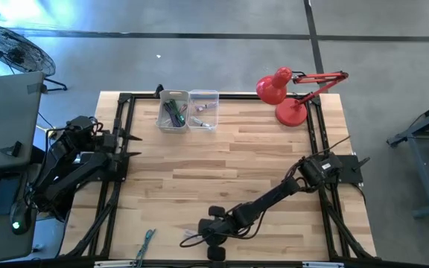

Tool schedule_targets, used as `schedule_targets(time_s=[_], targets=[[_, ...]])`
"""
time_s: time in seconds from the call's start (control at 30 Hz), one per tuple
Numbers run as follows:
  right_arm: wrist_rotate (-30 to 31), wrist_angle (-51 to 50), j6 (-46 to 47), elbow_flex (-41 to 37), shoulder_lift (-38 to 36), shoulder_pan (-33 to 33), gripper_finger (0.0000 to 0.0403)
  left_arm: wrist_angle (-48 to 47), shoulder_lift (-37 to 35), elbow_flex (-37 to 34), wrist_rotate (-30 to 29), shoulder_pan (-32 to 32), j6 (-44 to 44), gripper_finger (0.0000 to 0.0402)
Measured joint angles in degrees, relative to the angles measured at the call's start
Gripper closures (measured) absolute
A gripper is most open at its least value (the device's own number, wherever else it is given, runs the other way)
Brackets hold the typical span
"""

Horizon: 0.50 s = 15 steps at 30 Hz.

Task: Pick & Place USB Port
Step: Put the white charger cable into the transparent bin

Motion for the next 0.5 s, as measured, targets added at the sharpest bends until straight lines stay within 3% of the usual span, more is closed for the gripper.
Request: schedule_targets(time_s=[0.5], targets=[[13.9,-9.7,-14.0,-0.2,-8.7,-1.4,0.0391,6.7,0.0,0.0,6.0,0.0,-4.7,0.018]])
